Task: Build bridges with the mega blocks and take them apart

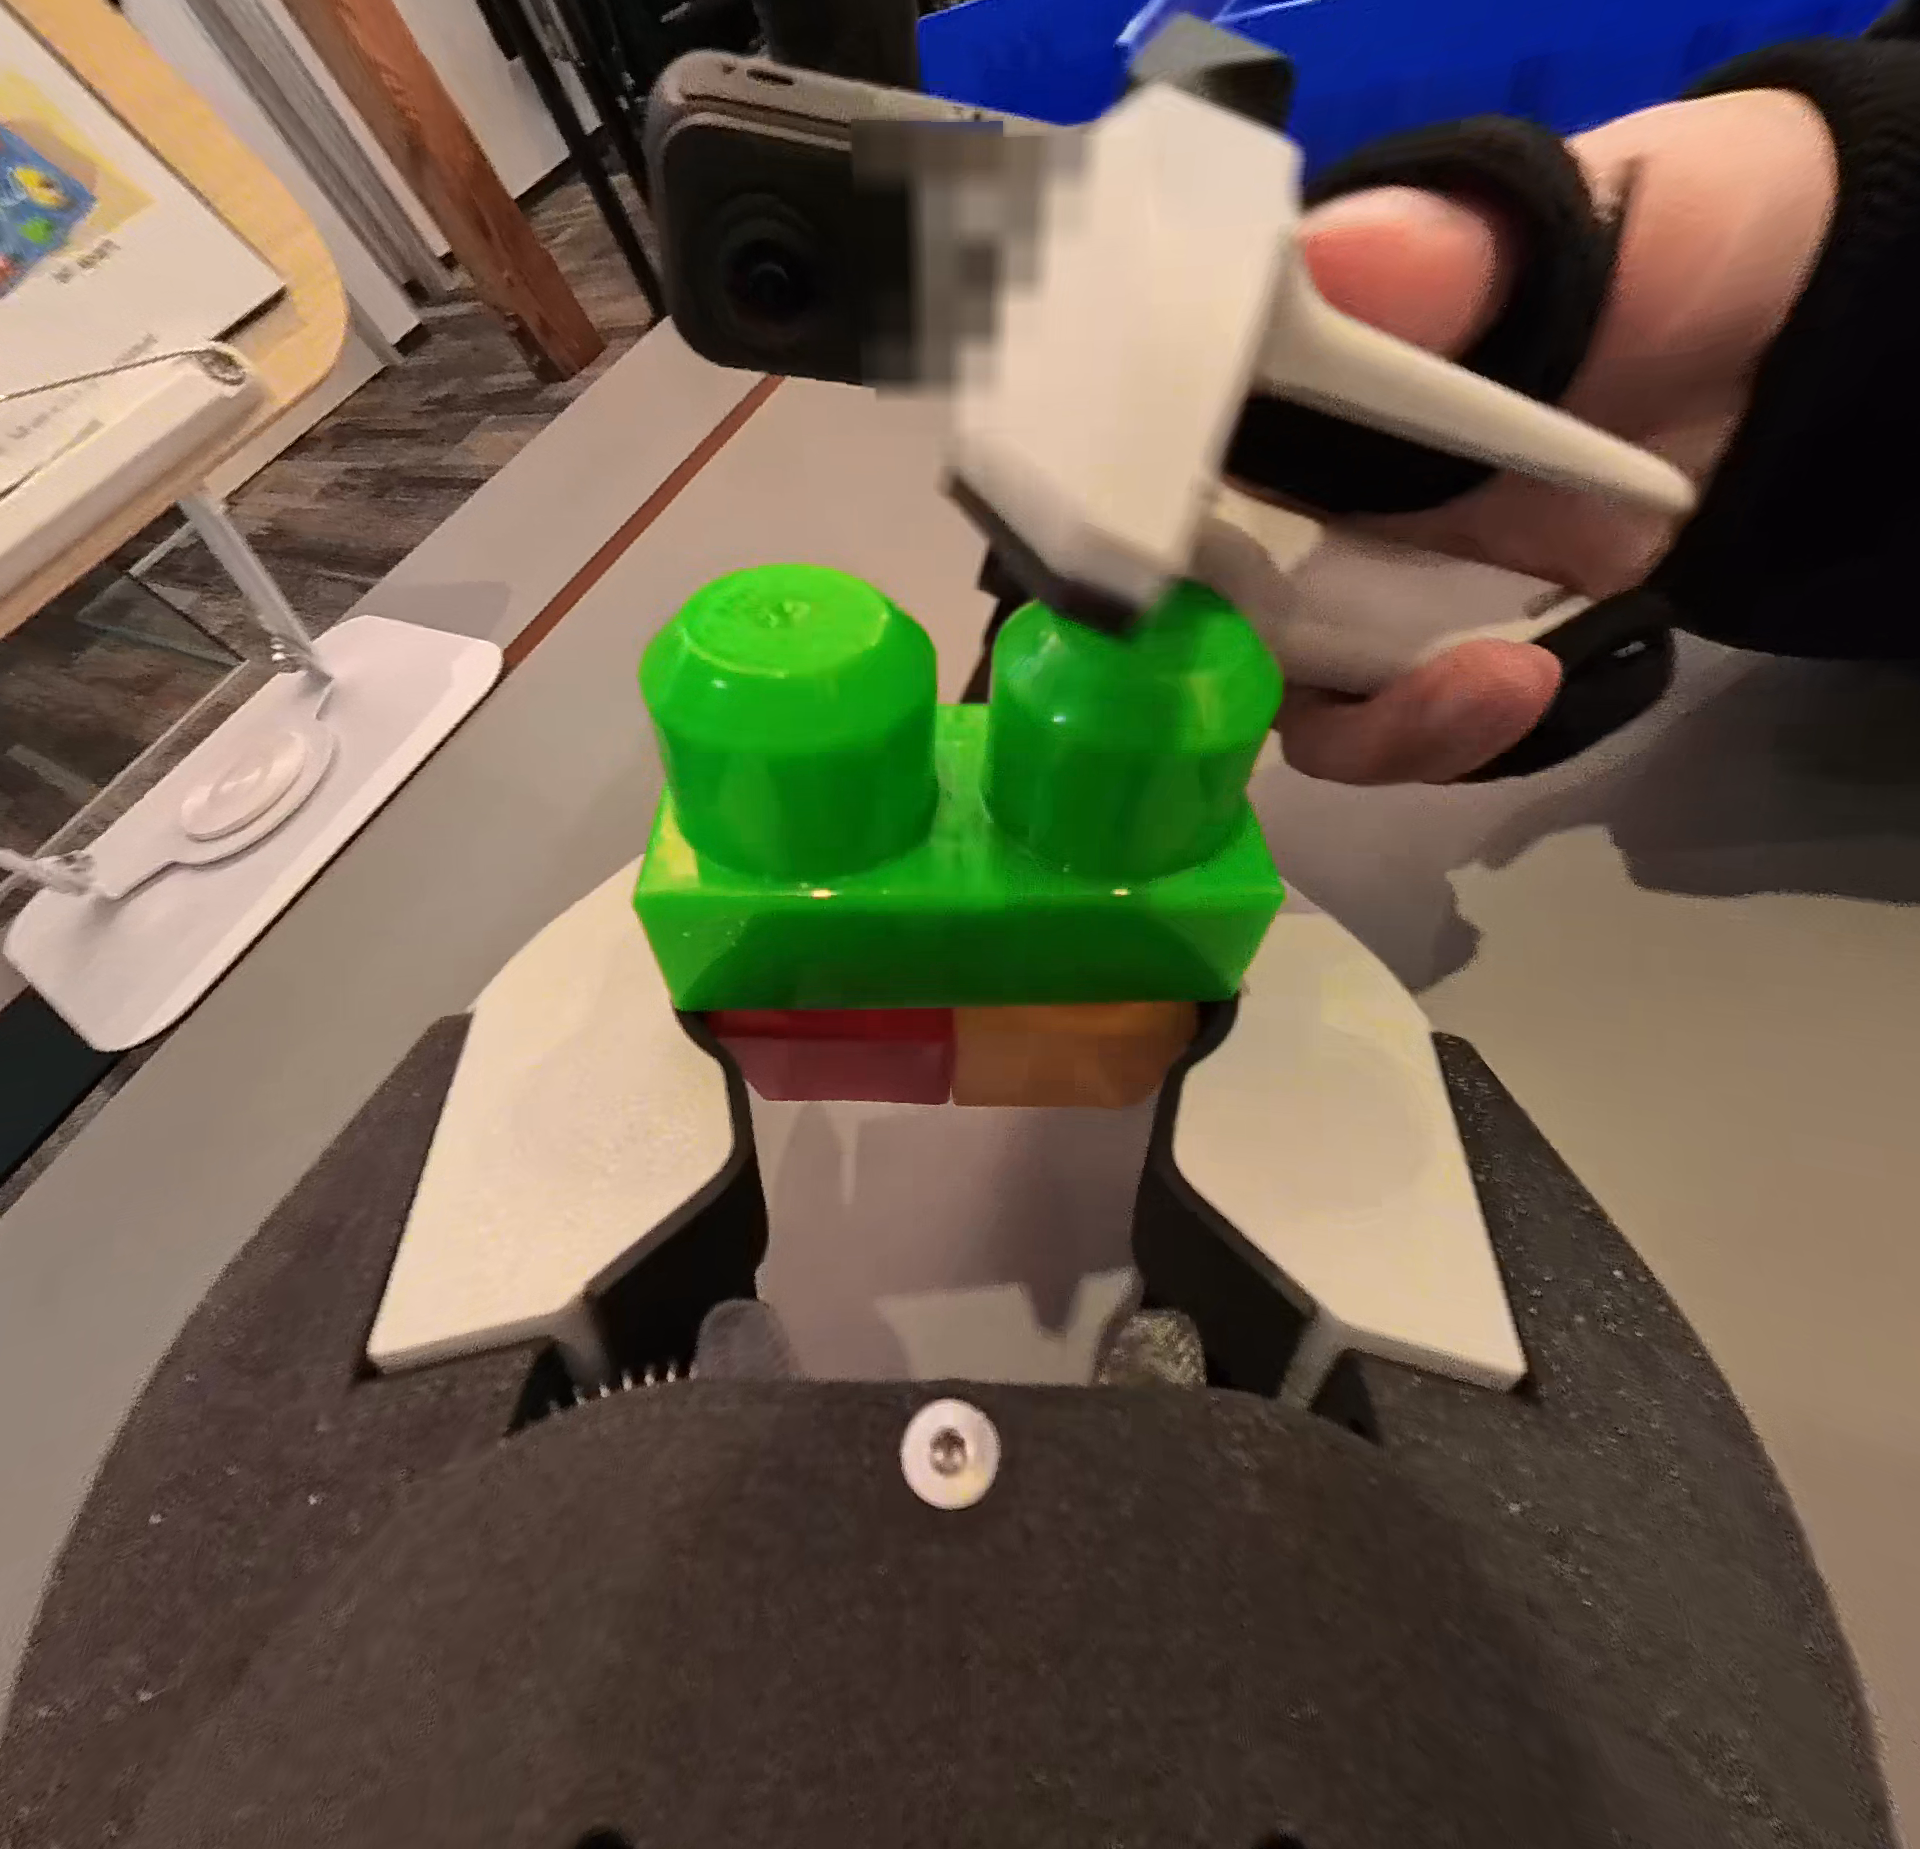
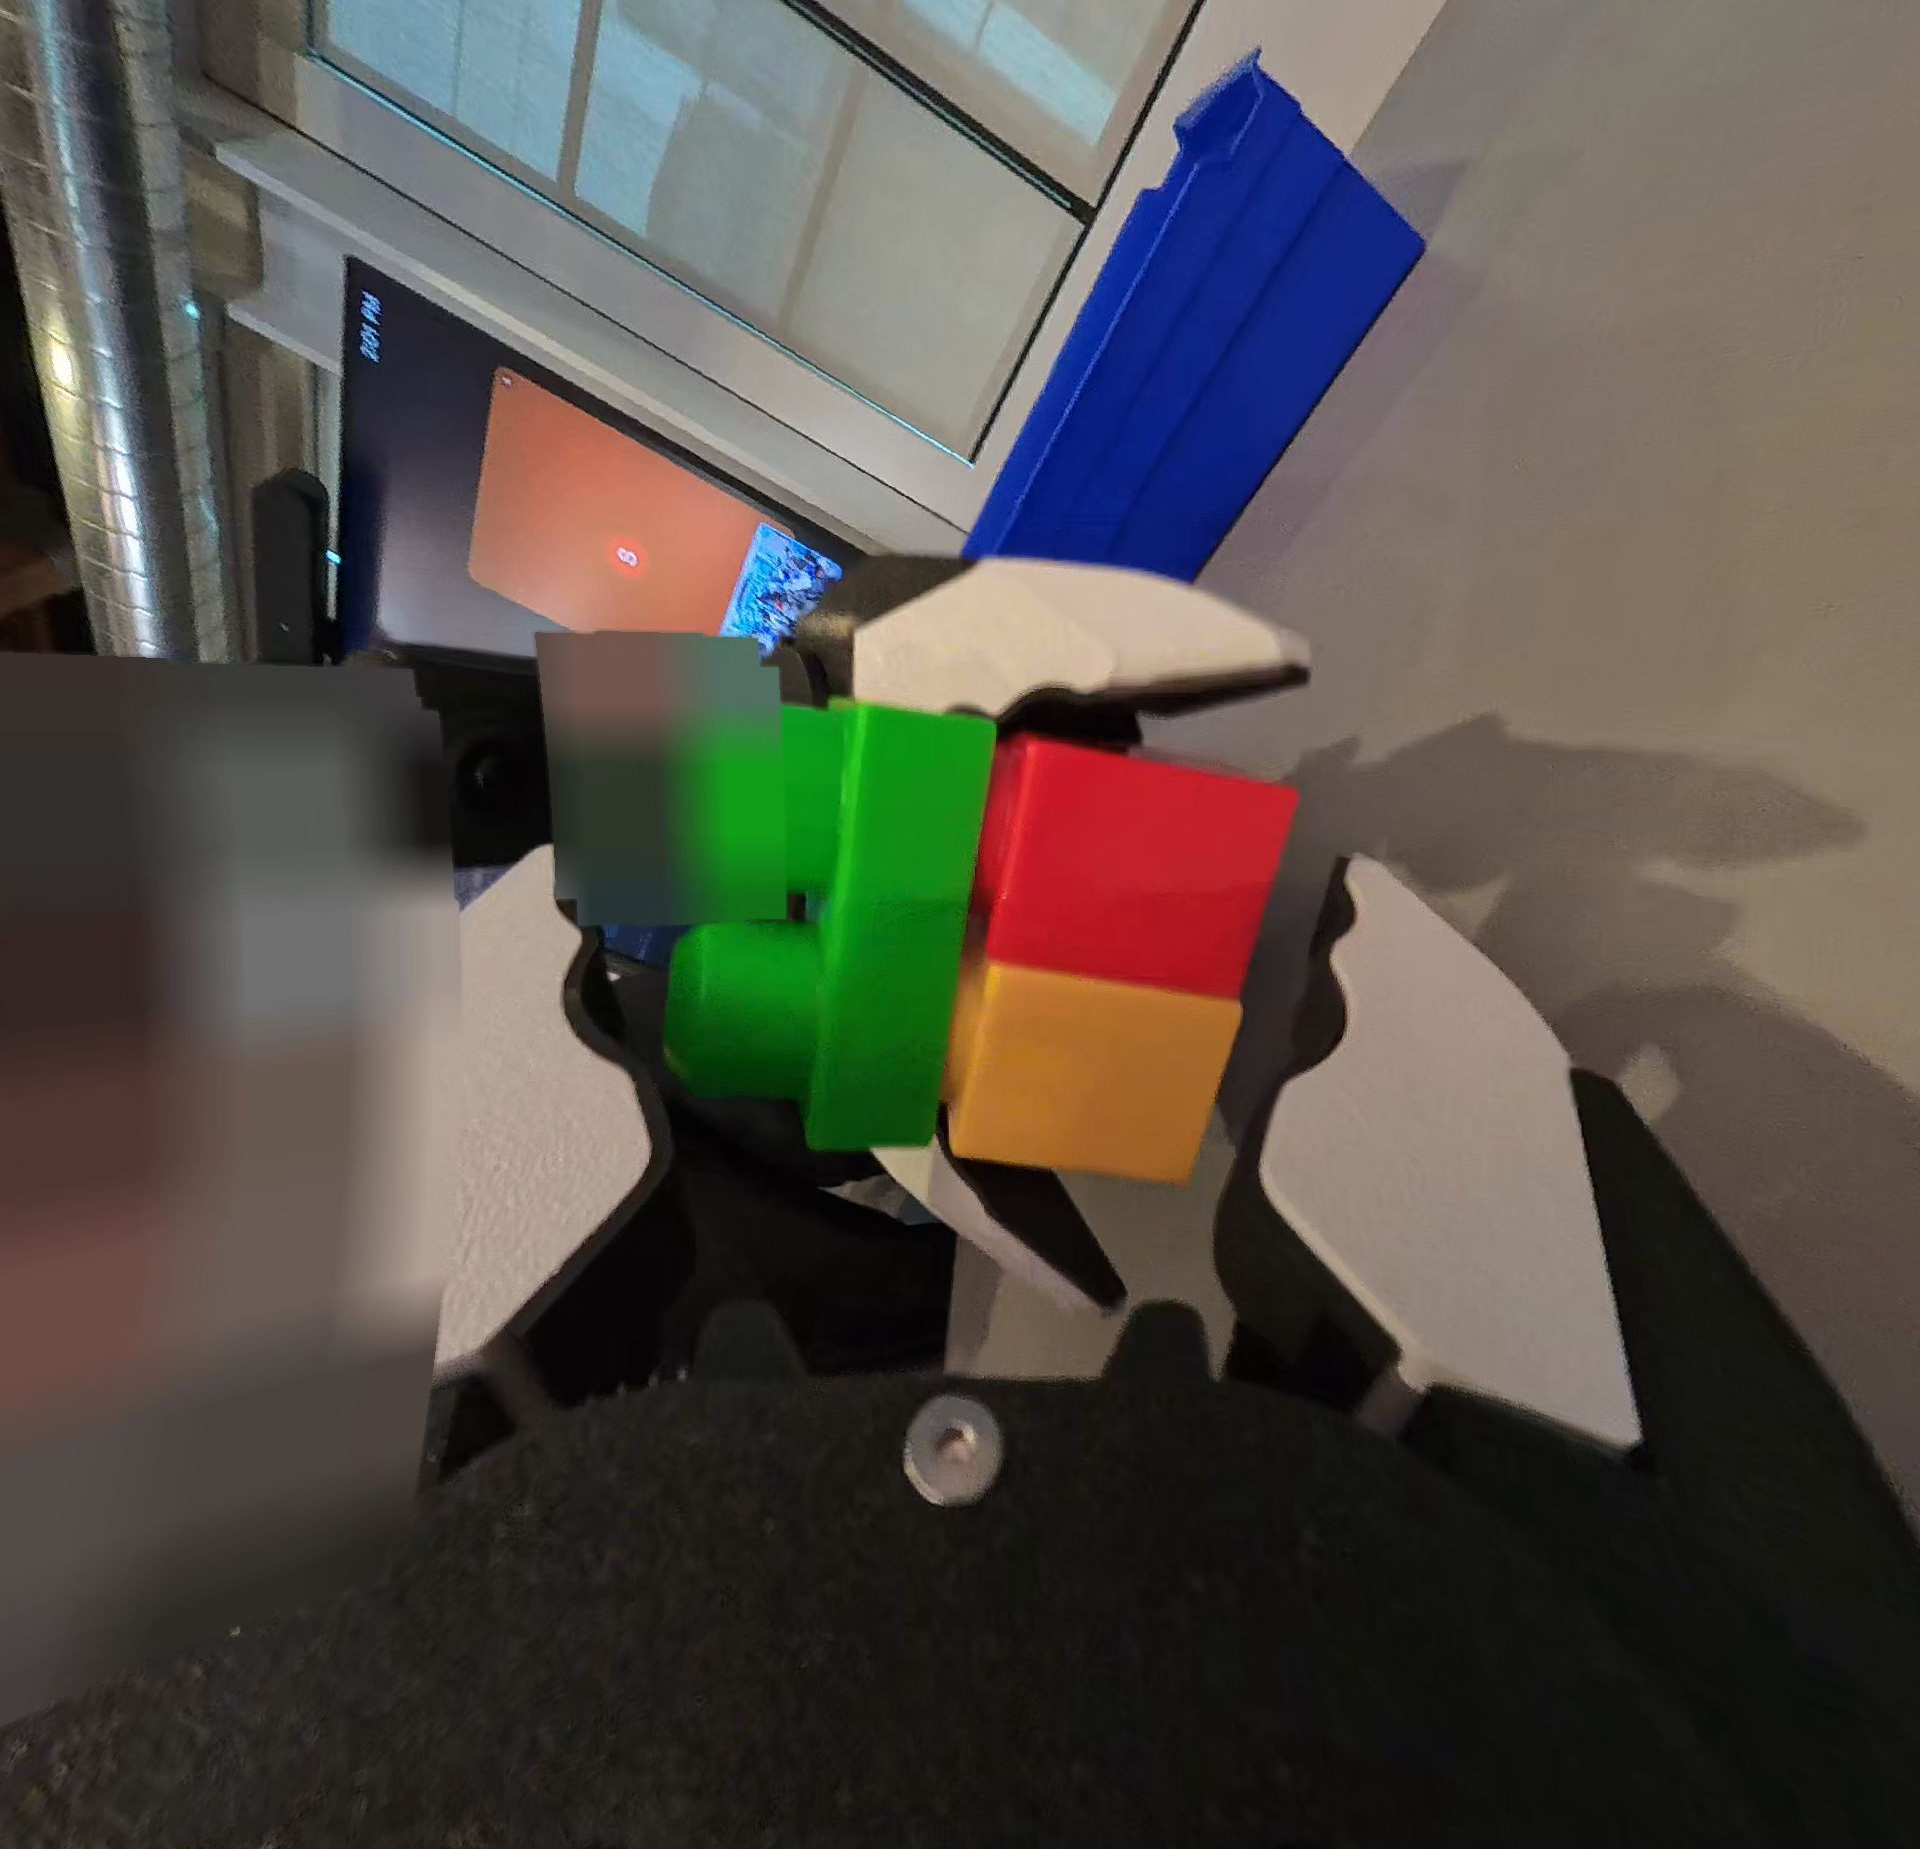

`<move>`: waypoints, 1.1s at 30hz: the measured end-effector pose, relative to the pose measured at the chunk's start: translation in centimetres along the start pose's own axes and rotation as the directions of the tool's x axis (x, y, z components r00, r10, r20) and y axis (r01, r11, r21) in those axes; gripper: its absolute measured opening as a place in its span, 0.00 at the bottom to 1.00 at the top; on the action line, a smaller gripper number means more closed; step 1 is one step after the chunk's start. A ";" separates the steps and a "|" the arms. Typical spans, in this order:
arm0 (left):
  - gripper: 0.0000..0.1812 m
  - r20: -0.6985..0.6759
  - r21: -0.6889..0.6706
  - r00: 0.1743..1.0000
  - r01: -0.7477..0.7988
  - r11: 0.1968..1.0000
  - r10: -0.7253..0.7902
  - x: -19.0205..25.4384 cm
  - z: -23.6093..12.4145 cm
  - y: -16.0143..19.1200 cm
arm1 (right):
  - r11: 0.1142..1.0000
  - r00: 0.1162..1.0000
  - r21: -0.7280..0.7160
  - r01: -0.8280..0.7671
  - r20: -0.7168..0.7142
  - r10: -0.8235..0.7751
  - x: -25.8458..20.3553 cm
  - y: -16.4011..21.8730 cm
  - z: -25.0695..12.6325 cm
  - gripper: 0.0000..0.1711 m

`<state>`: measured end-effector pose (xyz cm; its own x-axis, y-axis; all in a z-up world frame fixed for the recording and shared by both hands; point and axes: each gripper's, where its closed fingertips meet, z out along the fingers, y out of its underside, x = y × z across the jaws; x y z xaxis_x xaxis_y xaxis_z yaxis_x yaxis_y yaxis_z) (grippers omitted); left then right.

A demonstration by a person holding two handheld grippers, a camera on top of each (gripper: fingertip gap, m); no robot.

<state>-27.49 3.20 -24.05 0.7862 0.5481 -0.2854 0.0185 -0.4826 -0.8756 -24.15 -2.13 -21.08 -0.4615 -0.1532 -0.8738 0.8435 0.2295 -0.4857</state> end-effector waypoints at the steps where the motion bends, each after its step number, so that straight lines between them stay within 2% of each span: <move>1: 0.49 -0.014 -0.002 1.000 -0.007 1.000 0.007 0.4 0.1 0.0 | 1.000 1.000 0.007 -0.012 0.012 0.012 -0.1 -0.2 -0.1 0.73; 5: 0.49 -0.037 -0.034 0.997 -0.070 0.997 0.068 1.5 0.7 0.4 | 0.999 0.999 -0.039 -0.035 0.013 0.036 0.2 0.6 0.0 0.67; 9: 0.49 -0.053 -0.035 0.996 -0.080 0.996 0.078 1.8 0.7 0.5 | 0.995 0.993 -0.021 -0.095 0.061 0.096 0.3 0.5 -0.2 0.64; 17: 0.49 -0.056 -0.041 0.996 -0.075 0.996 0.072 1.9 0.8 0.7 | 0.990 0.983 0.009 -0.141 0.122 0.139 0.4 0.4 0.0 0.65; 30: 0.49 -0.032 -0.038 0.996 -0.089 0.995 0.088 1.6 0.7 0.6 | 0.993 0.988 0.022 -0.116 0.110 0.113 0.4 0.1 0.0 0.63; 33: 0.49 -0.039 -0.025 0.996 -0.081 0.996 0.080 1.7 0.6 0.3 | 0.994 0.987 0.014 -0.106 0.126 0.103 -0.1 0.2 -0.1 0.67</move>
<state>-26.55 4.42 -24.99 0.8085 0.4811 -0.3389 -0.0292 -0.5424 -0.8396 -23.92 -2.00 -21.09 -0.3332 -0.2490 -0.9094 0.8913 0.2313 -0.3899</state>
